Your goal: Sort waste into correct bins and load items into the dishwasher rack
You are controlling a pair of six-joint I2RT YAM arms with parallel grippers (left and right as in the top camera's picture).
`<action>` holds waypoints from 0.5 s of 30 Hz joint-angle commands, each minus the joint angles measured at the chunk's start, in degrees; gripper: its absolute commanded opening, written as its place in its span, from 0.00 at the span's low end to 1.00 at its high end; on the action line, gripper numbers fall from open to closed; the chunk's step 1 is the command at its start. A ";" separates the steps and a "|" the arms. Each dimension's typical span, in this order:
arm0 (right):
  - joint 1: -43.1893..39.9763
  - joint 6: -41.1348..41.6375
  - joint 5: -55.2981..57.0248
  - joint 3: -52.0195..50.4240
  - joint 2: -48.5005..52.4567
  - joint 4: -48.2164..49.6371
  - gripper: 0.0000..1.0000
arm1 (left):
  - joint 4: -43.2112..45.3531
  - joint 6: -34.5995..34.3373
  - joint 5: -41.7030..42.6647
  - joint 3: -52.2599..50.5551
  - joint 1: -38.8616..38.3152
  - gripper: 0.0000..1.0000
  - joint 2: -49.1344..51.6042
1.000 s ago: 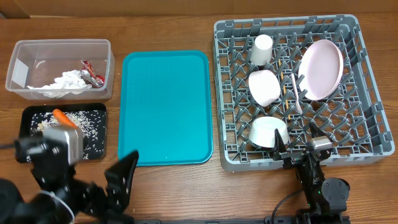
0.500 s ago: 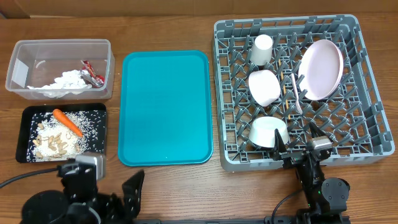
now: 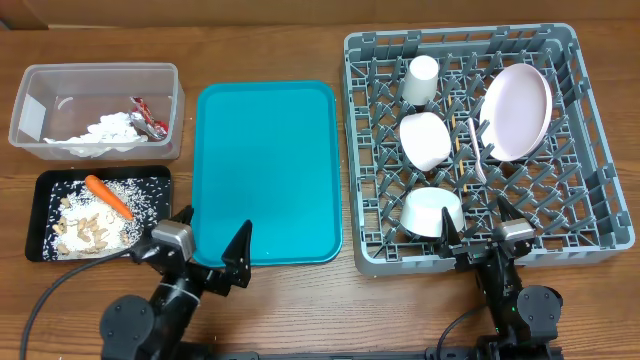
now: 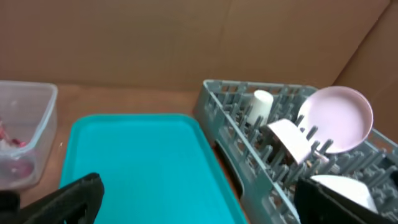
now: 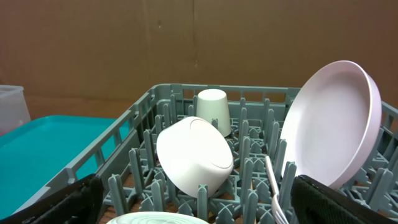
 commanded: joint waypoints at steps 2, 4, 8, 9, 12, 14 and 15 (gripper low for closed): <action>-0.20 0.42 0.57 -0.61 -0.52 0.22 1.00 | 7.39 -0.79 0.94 -7.61 0.61 1.00 -4.39; -0.20 0.42 0.57 -0.61 -0.52 0.22 1.00 | 10.47 -0.76 0.74 -10.38 0.63 1.00 -5.75; -0.20 0.42 0.57 -0.61 -0.52 0.22 1.00 | 14.47 -0.76 0.48 -14.95 0.63 1.00 -7.63; -0.20 0.42 0.57 -0.61 -0.52 0.22 1.00 | 15.17 -0.76 0.48 -15.78 0.63 1.00 -7.82; -0.20 0.42 0.57 -0.61 -0.52 0.22 1.00 | 17.53 -0.76 0.48 -18.21 0.63 1.00 -8.44; -0.20 0.42 0.57 -0.61 -0.52 0.22 1.00 | 18.73 -0.76 0.48 -19.85 0.92 1.00 -9.07; -0.20 0.42 0.57 -0.61 -0.52 0.22 1.00 | 19.43 -0.76 0.48 -20.74 1.20 1.00 -9.44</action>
